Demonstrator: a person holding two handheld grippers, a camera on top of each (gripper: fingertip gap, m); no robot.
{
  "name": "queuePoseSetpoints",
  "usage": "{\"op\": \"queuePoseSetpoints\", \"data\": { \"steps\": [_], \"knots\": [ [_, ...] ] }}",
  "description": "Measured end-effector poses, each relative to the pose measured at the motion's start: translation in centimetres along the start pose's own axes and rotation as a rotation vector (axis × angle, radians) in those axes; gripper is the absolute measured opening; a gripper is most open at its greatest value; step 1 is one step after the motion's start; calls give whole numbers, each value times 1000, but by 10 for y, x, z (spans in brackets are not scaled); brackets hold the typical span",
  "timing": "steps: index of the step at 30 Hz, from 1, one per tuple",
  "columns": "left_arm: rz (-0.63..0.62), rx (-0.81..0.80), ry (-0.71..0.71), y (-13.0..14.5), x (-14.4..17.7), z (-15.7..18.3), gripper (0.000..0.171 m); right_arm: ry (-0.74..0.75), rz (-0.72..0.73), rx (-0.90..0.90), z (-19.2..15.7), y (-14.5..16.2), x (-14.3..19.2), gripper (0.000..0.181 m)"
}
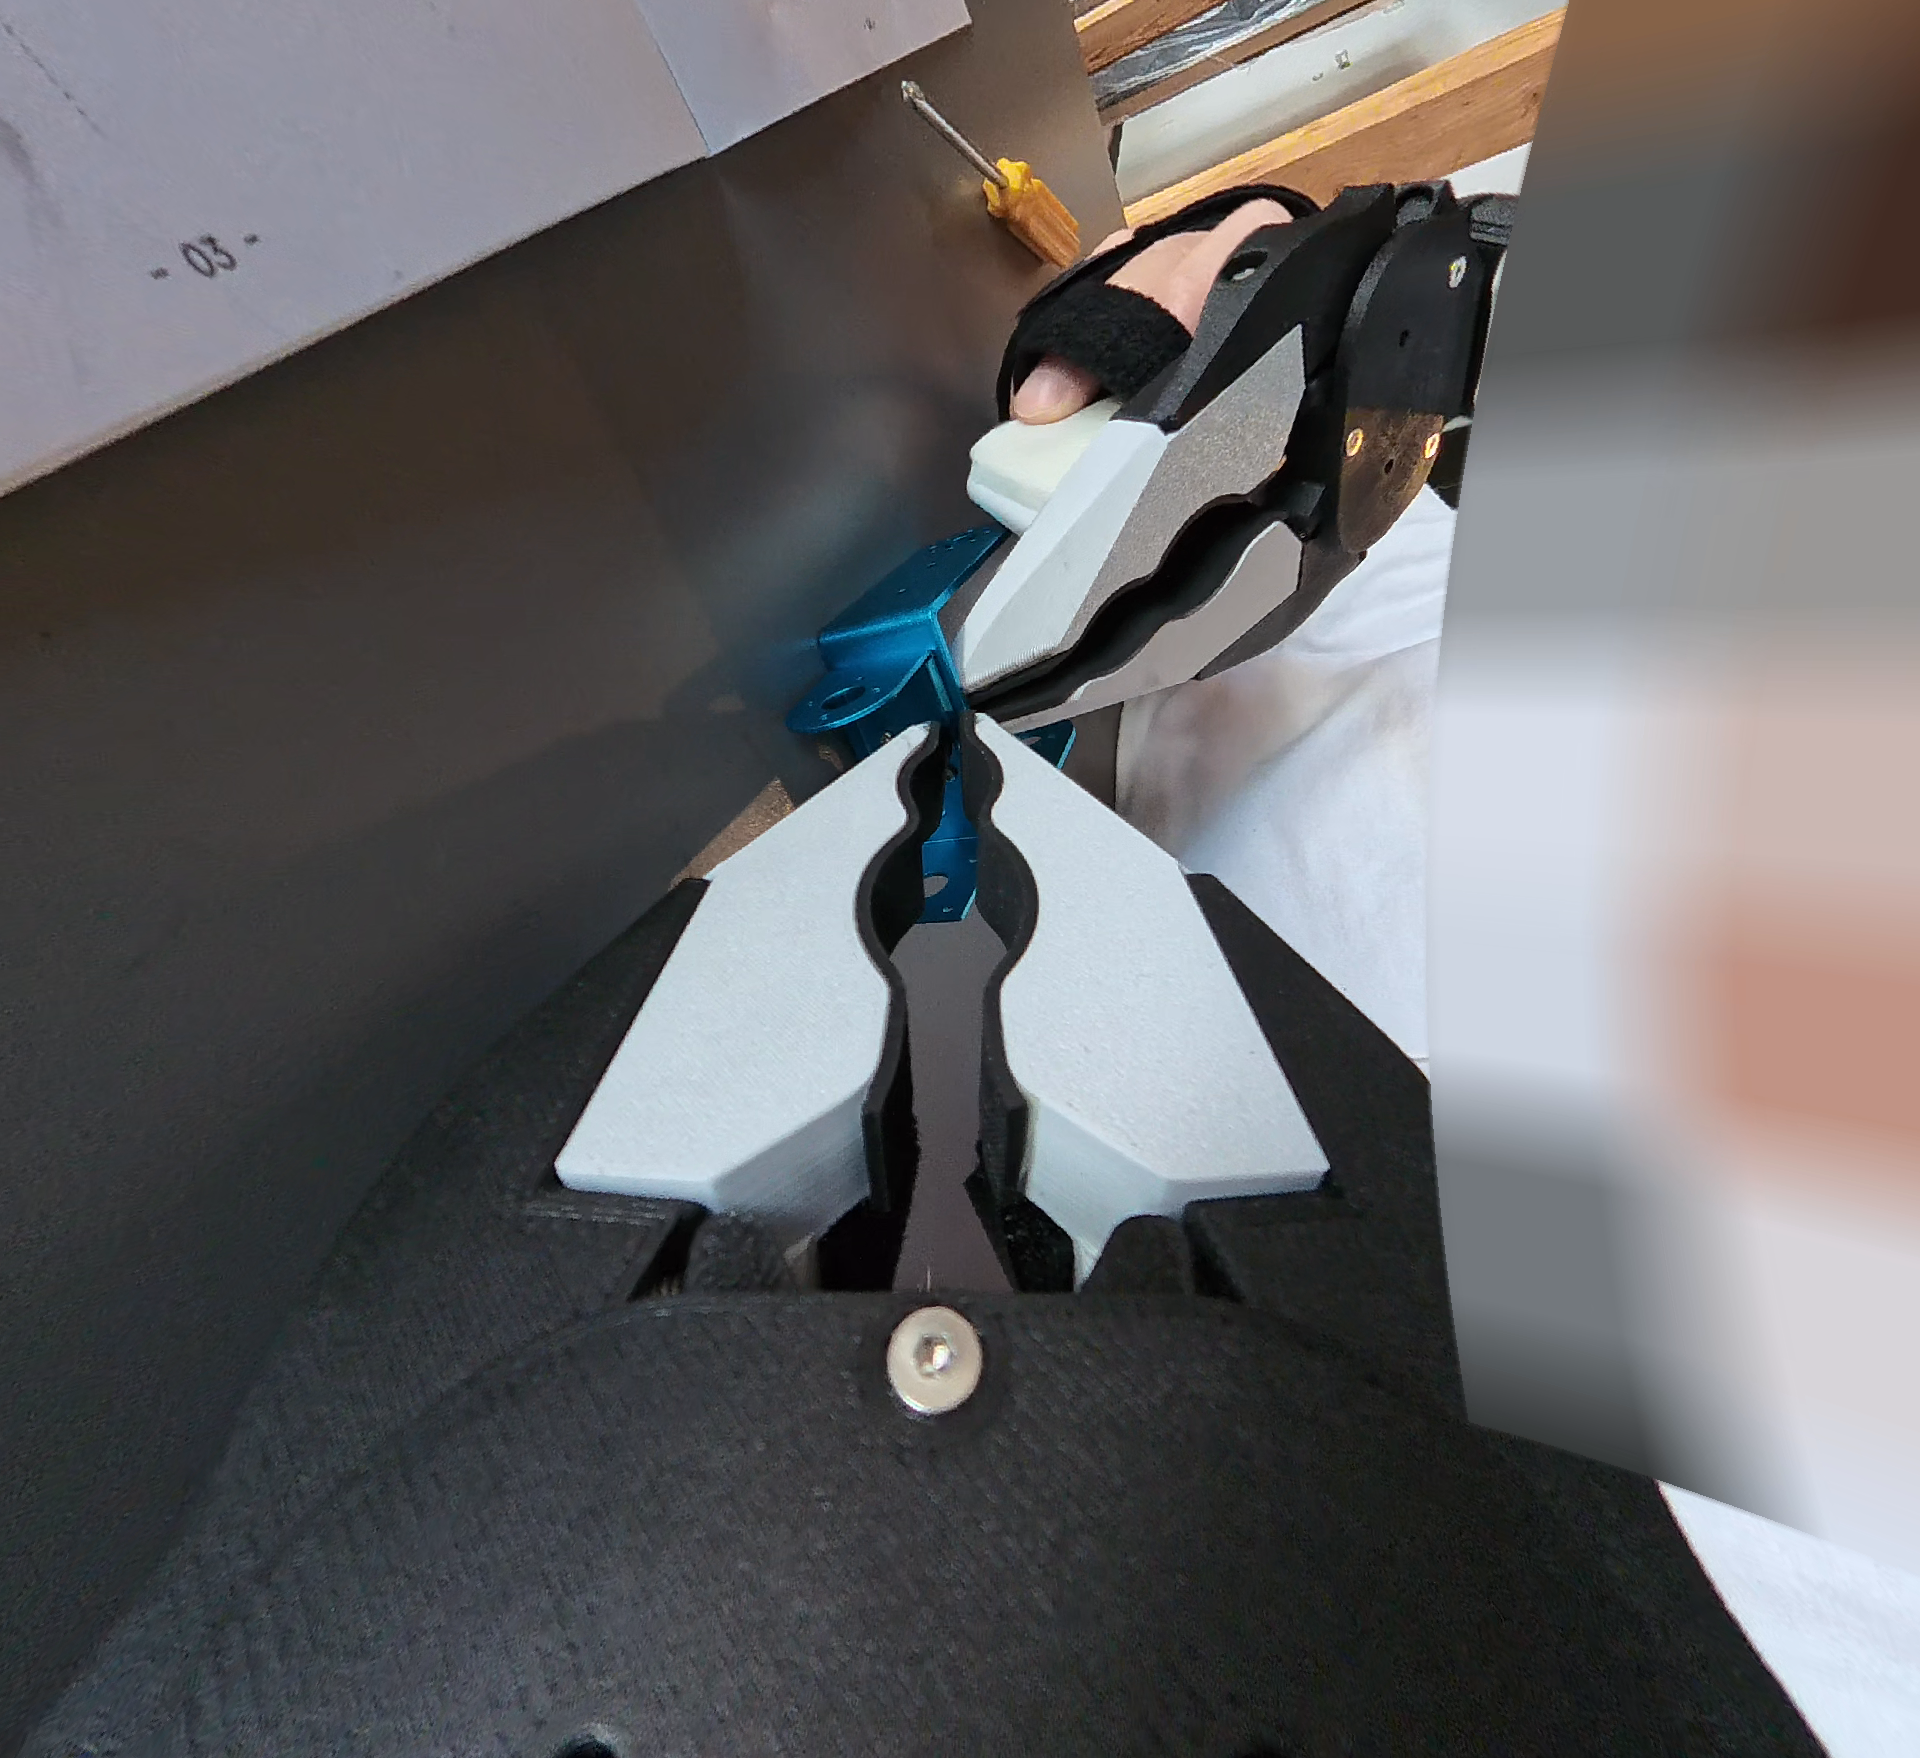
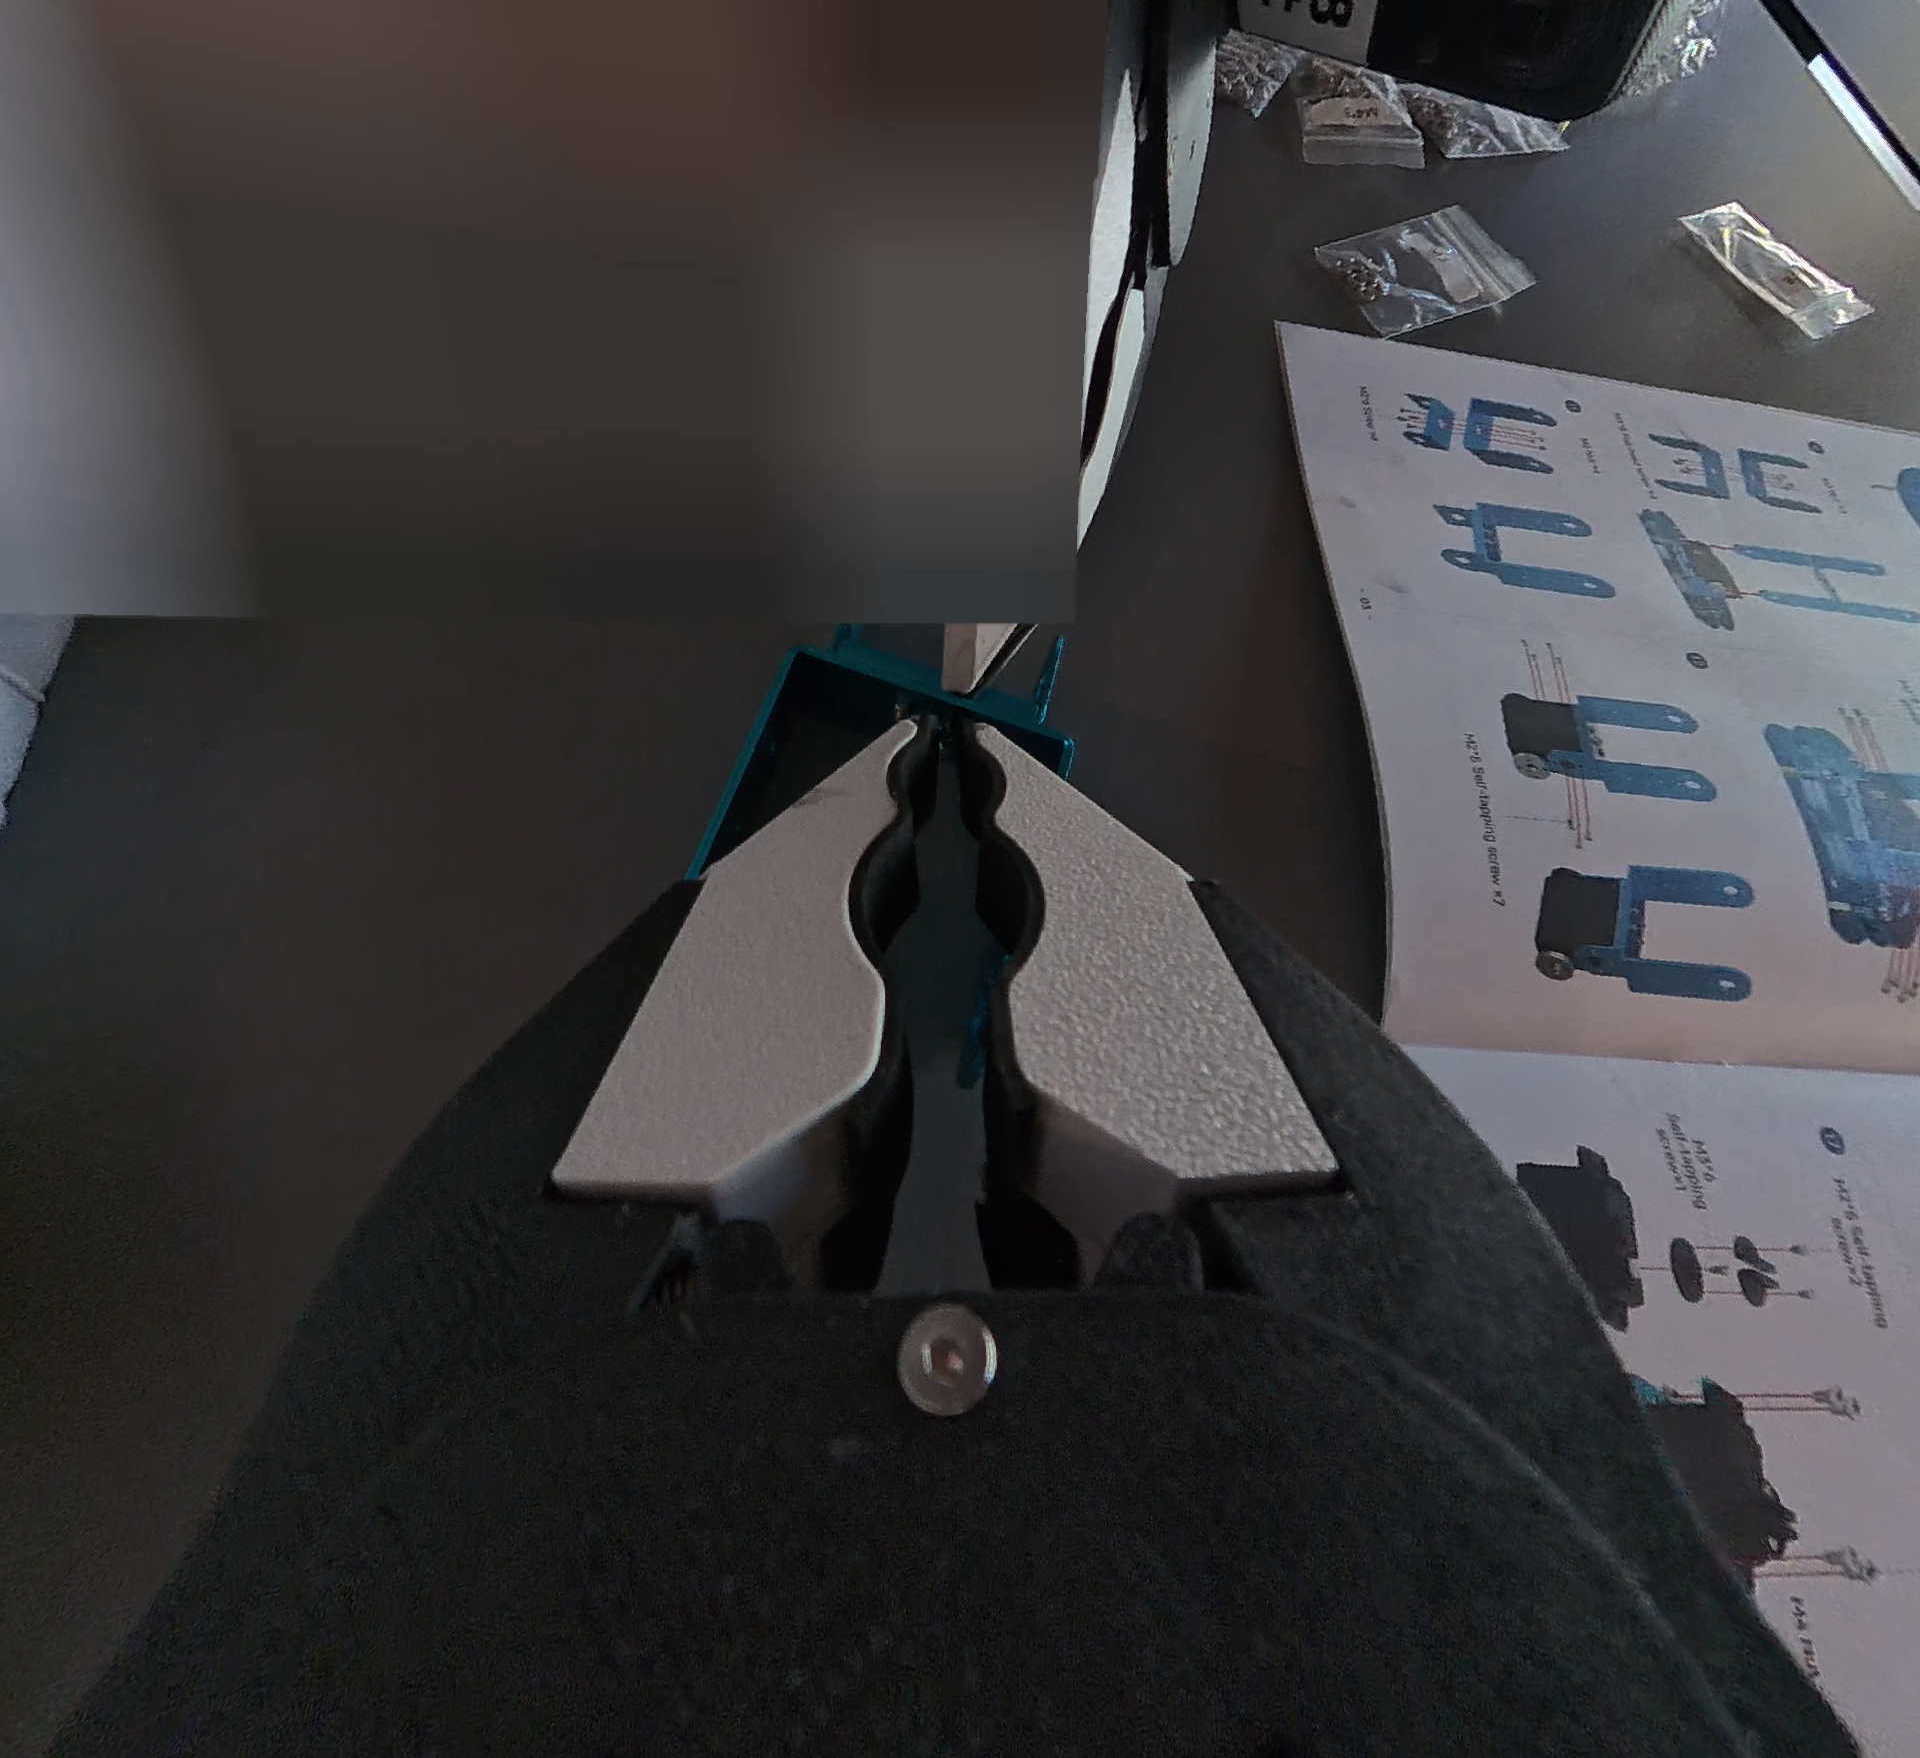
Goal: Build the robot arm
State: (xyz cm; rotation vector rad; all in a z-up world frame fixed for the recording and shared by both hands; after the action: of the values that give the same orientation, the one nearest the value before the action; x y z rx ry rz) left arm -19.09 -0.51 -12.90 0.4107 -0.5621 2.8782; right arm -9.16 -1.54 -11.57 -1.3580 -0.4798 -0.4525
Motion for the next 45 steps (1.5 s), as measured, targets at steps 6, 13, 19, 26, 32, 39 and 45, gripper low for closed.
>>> {"op": "queuePoseSetpoints", "data": {
  "steps": [6,13,19,26,32,39,45],
  "knots": [
    [1,0,-1,0,0,0,0,-1,-4,-31,0,0,0,3],
    [0,0,2,0,0,0,0,-39,-5,-167,2,0,0,3],
    [0,0,1,0,0,0,0,-77,-3,-294,4,1,0,3],
    [2,0,2,0,0,0,0,-86,-2,-377,3,0,0,2],
    [1,-2,0,0,0,1,0,-107,13,-420,5,1,0,0],
    [3,-1,0,0,0,1,0,-119,29,-450,7,1,1,0],
    [3,-1,0,0,0,1,0,-114,26,-441,6,1,1,0]
  ]
}}
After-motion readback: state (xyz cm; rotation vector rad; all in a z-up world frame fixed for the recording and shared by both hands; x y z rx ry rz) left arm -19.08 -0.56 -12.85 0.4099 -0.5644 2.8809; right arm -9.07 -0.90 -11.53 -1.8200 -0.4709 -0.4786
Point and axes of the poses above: each gripper's, where its closed fingertips meet, x back along the fingers, y out of its underside, z = x × y across the jaws, the point moved 6 cm from there along x, back along the fingers
